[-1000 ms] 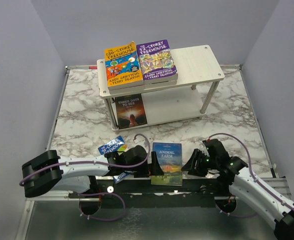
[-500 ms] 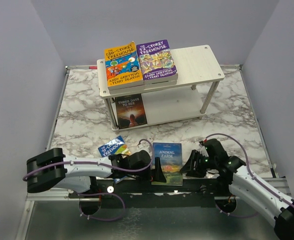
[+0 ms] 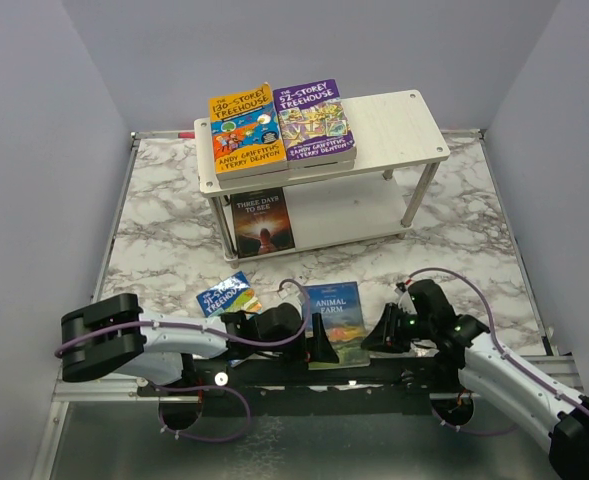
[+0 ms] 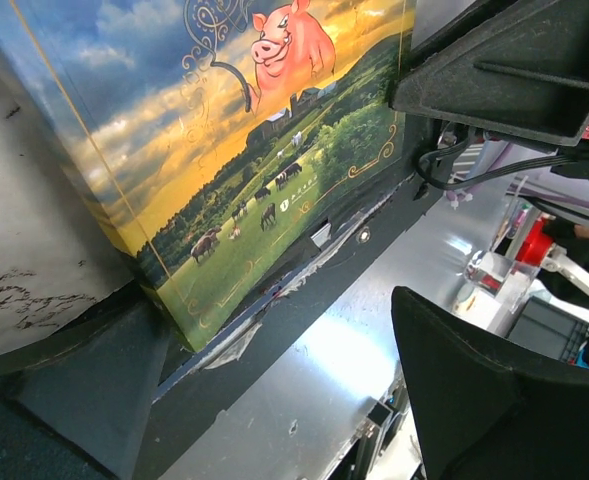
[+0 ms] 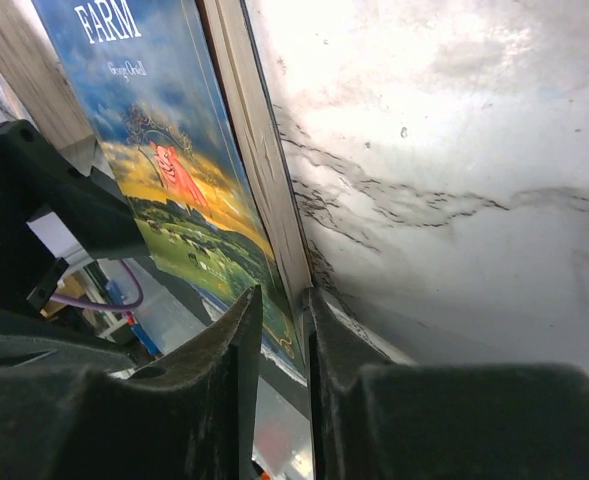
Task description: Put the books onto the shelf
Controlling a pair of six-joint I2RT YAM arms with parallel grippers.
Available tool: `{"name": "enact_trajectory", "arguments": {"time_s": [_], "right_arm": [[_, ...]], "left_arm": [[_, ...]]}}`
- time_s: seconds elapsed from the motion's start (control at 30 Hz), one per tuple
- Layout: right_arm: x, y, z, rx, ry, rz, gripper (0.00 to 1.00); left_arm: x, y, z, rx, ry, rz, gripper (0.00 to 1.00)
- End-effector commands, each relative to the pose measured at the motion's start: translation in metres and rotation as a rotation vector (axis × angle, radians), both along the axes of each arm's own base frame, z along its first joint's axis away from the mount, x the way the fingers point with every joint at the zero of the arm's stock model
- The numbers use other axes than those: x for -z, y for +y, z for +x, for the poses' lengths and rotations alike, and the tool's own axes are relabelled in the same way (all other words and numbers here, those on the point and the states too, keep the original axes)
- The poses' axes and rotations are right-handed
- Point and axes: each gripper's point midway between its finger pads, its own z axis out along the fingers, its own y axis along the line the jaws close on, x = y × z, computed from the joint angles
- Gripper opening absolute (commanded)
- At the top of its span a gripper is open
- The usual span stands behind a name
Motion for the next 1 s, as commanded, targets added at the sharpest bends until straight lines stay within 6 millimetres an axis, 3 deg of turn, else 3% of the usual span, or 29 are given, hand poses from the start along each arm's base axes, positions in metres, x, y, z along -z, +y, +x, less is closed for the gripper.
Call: {"name": "enact_trajectory", "arguments": {"time_s": [0.0, 0.17, 0.33, 0.73, 0.83, 0.87, 0.97], "right_arm": [[0.013, 0.000, -0.014, -0.010, 0.056, 0.032, 0.24], [0.015, 0.000, -0.015, -0.006, 0.057, 0.037, 0.19], [0.015, 0.001, -0.015, -0.001, 0.057, 0.047, 0.16], [0.013, 0.002, -0.016, 0.001, 0.051, 0.065, 0.13], [0.013, 0.002, -0.016, 0.001, 0.046, 0.068, 0.13], [0.012, 0.002, -0.016, 0.001, 0.043, 0.070, 0.13], [0.011, 0.002, -0.016, 0.002, 0.039, 0.071, 0.13]], "left_arm": [[0.036, 0.025, 0.007, -0.077, -0.032, 0.088, 0.91], [0.028, 0.024, 0.017, -0.116, -0.076, 0.038, 0.84], [0.021, 0.025, 0.026, -0.176, -0.101, -0.022, 0.63], [0.003, 0.021, 0.041, -0.264, -0.139, -0.113, 0.26], [-0.002, 0.020, 0.044, -0.275, -0.151, -0.128, 0.13], [-0.004, 0.020, 0.045, -0.281, -0.154, -0.135, 0.03], [-0.009, 0.020, 0.048, -0.296, -0.161, -0.152, 0.00]]}}
